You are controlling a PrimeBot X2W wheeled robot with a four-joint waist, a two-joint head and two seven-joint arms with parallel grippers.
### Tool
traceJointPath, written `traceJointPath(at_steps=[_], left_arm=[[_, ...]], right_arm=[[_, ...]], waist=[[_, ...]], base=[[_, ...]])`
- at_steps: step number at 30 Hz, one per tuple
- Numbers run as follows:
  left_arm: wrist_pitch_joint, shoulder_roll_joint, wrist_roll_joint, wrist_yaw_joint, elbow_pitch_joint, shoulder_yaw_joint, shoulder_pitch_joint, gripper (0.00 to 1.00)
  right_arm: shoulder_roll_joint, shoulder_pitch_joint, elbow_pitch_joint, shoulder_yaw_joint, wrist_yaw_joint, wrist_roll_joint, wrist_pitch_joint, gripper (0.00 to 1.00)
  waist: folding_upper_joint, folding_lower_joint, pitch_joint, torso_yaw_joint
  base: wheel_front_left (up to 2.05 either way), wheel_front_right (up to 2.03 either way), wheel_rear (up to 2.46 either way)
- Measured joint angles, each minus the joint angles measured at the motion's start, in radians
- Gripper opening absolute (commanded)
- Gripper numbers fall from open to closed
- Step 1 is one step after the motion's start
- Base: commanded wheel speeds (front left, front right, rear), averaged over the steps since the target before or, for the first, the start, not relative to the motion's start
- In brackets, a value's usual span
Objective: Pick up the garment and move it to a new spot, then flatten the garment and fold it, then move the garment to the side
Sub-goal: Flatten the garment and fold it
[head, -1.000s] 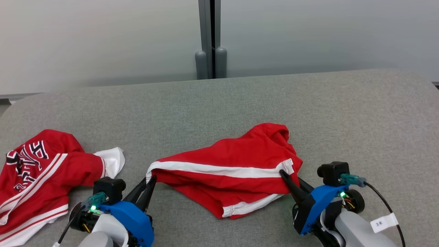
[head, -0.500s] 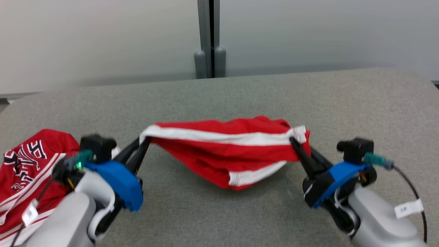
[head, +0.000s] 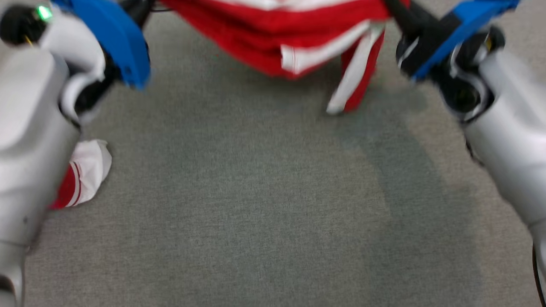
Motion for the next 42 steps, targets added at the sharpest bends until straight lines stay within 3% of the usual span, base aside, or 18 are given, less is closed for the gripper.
traceJointPath(at_steps=[7,12,20,32,36,41,42], left_arm=[[-0.282,-0.044,0.107,0.0,0.15,0.01,-0.303,0.0],[-0.39,-0.083,0.125,0.0,0.206,-0.053,-0.314,0.0],[-0.351,-0.076,0.017,0.0,0.209,-0.25,-0.043,0.0],[-0.251,0.059,-0.195,0.002,0.06,-0.305,0.275,0.0],[-0.249,0.088,-0.249,0.039,-0.025,-0.311,0.436,0.0],[-0.32,0.101,-0.274,0.109,-0.117,-0.312,0.591,0.0],[-0.34,0.099,-0.273,0.123,-0.132,-0.312,0.613,0.0]], right_arm=[[0.005,-0.248,0.016,-0.012,0.0,-0.001,-0.239,0.0],[0.004,-0.232,0.011,0.07,0.0,-0.006,-0.276,0.0],[-0.019,0.058,0.024,0.218,0.0,0.047,-0.287,0.0],[-0.113,0.367,-0.065,0.351,0.0,0.21,-0.273,0.0],[-0.152,0.466,-0.119,0.392,0.0,0.258,-0.233,0.0],[-0.167,0.566,-0.139,0.42,0.0,0.279,-0.237,0.0],[-0.166,0.581,-0.137,0.419,0.0,0.279,-0.243,0.4]], waist=[[0.0,-0.0002,0.091,0.015],[0.0,-0.0003,0.089,0.02],[0.0,-0.0002,0.039,0.029],[-0.0006,-0.0008,-0.165,0.055],[-0.0006,-0.0009,-0.238,0.045],[-0.0007,-0.0009,-0.308,0.027],[-0.0006,-0.0008,-0.319,0.024]], base=[[0.0,0.0,0.0],[0.0,0.0,0.0],[0.0,0.0,0.0],[0.0,0.0,0.0],[0.0,0.0,0.0],[0.0,0.0,0.0],[0.0,0.0,0.0]])
